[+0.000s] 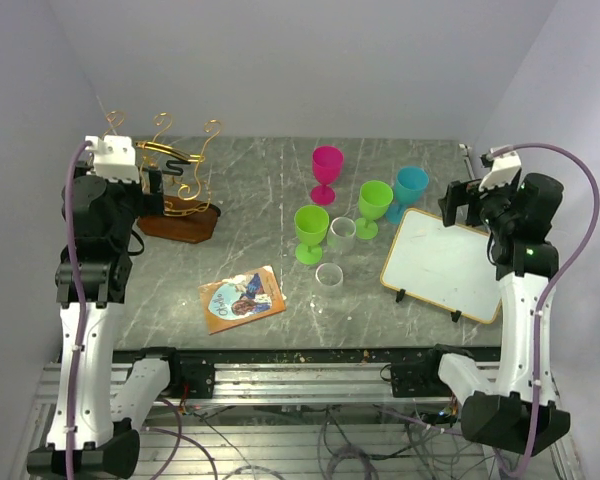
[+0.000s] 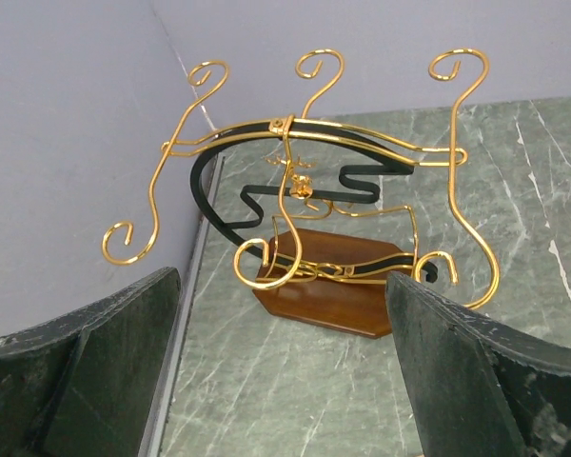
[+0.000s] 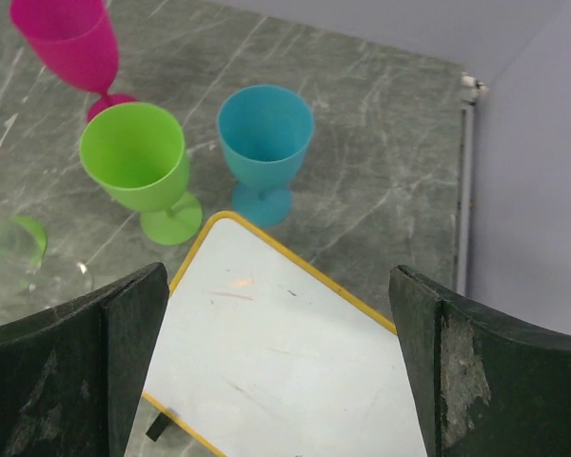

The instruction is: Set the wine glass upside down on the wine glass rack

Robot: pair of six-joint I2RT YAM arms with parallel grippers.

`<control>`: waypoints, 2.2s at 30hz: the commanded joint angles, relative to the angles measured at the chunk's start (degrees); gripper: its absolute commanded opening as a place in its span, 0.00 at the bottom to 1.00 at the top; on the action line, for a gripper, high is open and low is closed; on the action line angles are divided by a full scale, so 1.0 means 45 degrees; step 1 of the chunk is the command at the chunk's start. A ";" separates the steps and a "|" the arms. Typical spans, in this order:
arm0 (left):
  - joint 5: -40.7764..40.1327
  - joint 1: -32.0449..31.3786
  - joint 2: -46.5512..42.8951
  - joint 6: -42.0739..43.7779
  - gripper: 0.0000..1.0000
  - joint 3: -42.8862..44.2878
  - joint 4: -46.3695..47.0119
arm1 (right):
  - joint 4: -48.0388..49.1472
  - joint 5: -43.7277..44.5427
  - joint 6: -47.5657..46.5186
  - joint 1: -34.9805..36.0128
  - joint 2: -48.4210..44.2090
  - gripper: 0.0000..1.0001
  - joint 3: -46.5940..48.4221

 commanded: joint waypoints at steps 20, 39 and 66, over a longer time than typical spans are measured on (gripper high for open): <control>0.4552 -0.0637 0.4863 -0.0227 0.89 0.2875 -0.1675 | 0.1148 -0.4607 -0.1984 0.1812 0.0798 1.00 -0.1193; 0.4815 -0.2279 0.6572 -0.0243 0.62 0.2882 -0.0893 | 0.1887 -0.5135 -0.1572 0.1843 0.0906 1.00 -0.2541; 0.3641 -0.5526 0.8458 -0.3164 0.45 0.3952 0.0241 | 0.2672 -0.4684 -0.1443 0.1841 0.0750 1.00 -0.3182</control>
